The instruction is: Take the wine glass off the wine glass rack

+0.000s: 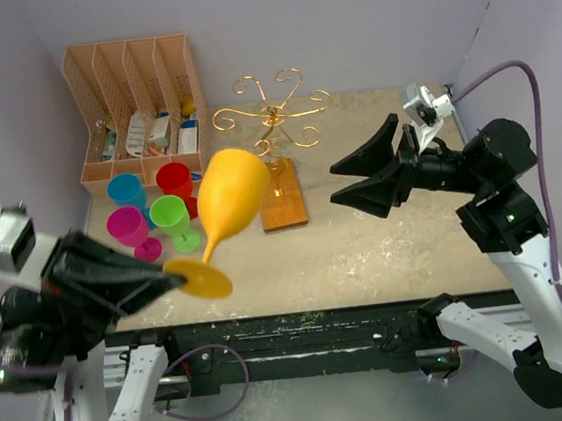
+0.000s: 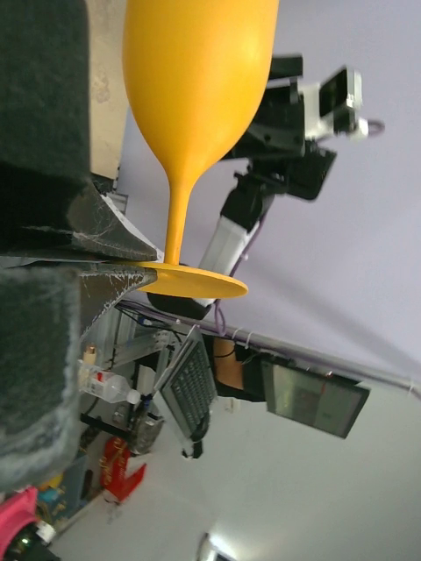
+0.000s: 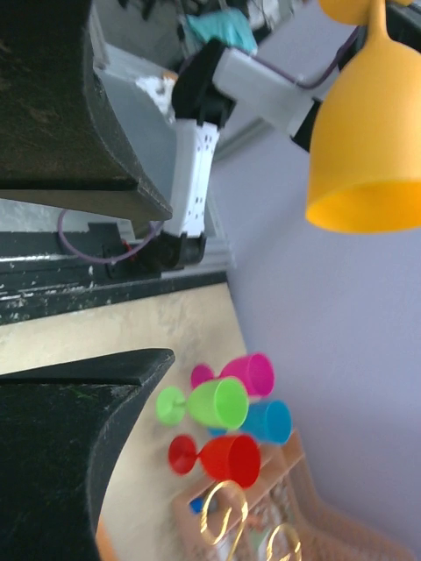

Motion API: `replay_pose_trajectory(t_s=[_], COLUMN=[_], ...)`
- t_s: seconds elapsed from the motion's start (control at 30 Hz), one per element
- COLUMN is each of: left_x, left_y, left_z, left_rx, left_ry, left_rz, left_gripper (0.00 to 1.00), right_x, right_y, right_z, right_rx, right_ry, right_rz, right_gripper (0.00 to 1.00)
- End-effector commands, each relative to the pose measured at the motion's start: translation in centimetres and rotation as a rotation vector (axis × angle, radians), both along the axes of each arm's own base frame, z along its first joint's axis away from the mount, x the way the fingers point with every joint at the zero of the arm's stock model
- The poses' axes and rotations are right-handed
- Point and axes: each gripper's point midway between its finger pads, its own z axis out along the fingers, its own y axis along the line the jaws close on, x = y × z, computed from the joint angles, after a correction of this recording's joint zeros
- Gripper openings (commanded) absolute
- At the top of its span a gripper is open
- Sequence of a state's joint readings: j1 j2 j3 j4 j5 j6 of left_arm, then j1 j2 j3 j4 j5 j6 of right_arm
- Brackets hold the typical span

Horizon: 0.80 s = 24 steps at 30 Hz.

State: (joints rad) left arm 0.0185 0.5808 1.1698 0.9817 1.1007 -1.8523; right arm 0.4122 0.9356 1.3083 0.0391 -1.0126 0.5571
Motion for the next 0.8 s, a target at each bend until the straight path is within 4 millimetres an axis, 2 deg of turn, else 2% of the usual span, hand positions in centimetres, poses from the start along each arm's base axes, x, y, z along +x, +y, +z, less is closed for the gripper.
replay_pose_trajectory(t_s=[0.0, 0.17, 0.3, 0.57, 0.77], left_x=[-3.0, -4.9, -3.9, -2.1, -2.0], left_y=[0.2, 0.4, 0.4, 0.3, 0.3], left_z=[0.7, 0.2, -0.8, -1.8, -1.8], left_rx=[-0.031, -0.049, -0.044, -0.031, -0.036], left_ry=[-0.051, -0.079, -0.04, 0.009, 0.01], left_rz=[-0.033, -0.097, -0.107, -0.094, -0.095], left_gripper=[0.0, 0.0, 0.0, 0.0, 0.0], right_x=[-4.4, -7.3, -9.4, -9.4, -8.5], right_y=[0.0, -0.5, 0.4, 1.1, 2.1], right_z=[2.9, 3.6, 4.3, 5.6, 5.5], right_rx=[0.114, 0.173, 0.189, 0.209, 0.213], right_ry=[-0.165, -0.221, -0.284, -0.297, -0.271], right_rz=[0.289, 0.468, 0.58, 0.595, 0.608], right_gripper=[0.63, 0.65, 0.64, 0.63, 0.63])
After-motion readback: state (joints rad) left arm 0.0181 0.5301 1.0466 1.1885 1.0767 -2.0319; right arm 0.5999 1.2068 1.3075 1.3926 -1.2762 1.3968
